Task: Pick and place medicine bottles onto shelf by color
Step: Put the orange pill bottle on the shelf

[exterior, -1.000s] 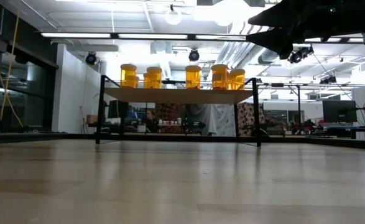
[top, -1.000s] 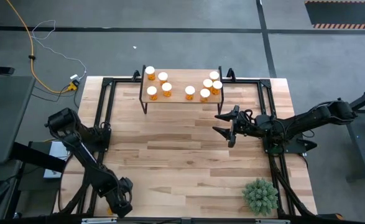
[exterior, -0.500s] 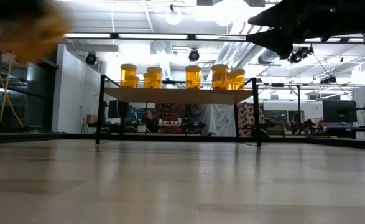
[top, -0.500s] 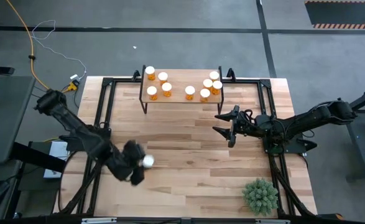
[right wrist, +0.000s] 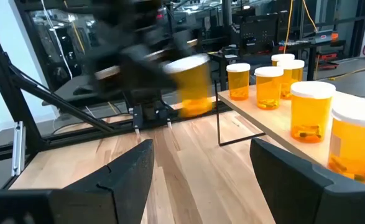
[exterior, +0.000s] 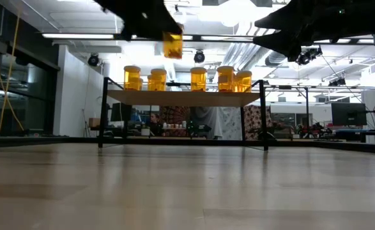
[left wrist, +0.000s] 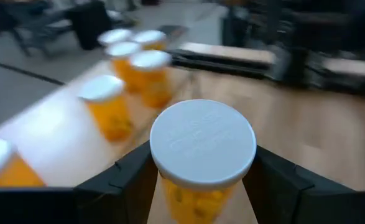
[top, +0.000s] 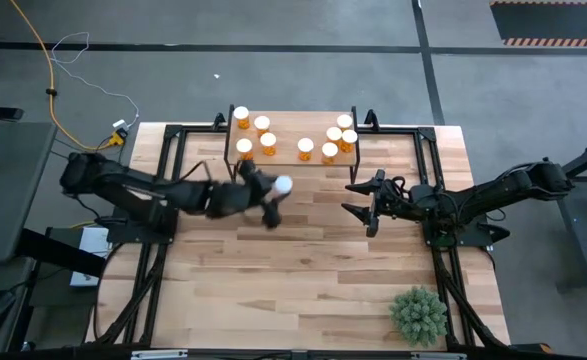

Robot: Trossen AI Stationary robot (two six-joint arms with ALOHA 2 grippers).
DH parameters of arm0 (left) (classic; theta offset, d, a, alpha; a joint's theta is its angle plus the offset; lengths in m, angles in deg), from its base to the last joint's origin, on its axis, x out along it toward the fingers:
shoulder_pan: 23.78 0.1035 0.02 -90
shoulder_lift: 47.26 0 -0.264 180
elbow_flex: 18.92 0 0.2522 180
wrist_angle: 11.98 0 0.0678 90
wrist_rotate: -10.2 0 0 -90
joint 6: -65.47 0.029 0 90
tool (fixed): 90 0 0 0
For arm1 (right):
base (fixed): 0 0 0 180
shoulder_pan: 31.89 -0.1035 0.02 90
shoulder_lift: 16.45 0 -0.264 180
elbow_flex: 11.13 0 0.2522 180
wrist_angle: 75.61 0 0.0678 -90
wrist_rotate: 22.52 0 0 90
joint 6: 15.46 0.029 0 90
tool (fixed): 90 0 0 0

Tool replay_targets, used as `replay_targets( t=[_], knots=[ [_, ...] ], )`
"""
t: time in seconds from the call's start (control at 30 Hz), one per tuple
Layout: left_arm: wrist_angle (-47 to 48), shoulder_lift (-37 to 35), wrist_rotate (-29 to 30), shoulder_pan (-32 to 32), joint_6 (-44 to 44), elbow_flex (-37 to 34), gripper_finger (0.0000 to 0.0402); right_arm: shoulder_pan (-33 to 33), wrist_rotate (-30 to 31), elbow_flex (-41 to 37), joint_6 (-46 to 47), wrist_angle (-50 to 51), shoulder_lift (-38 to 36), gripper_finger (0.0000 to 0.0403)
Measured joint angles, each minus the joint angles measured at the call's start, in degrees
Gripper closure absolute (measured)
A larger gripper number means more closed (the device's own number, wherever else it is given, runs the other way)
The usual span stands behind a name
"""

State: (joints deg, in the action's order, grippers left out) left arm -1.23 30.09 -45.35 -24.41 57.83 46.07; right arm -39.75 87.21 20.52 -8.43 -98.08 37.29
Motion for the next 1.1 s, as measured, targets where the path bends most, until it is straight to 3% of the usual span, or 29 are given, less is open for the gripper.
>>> replay_targets(
  t=[0.1,0.4,1.1],
  knots=[
    [-5.88,3.02,-1.12,5.62,0.25,0.04,0.0199,0.00,0.04,0.00,0.24,0.52,0.02,0.0146],
    [-8.91,7.87,-0.74,15.47,-6.01,0.00,0.0199,0.00,0.60,0.00,0.00,1.07,0.00,0.0146],
    [-9.68,9.66,-1.73,17.24,-7.22,-0.07,0.0199,0.00,1.79,0.00,0.00,1.26,0.00,0.0146]
  ],
)
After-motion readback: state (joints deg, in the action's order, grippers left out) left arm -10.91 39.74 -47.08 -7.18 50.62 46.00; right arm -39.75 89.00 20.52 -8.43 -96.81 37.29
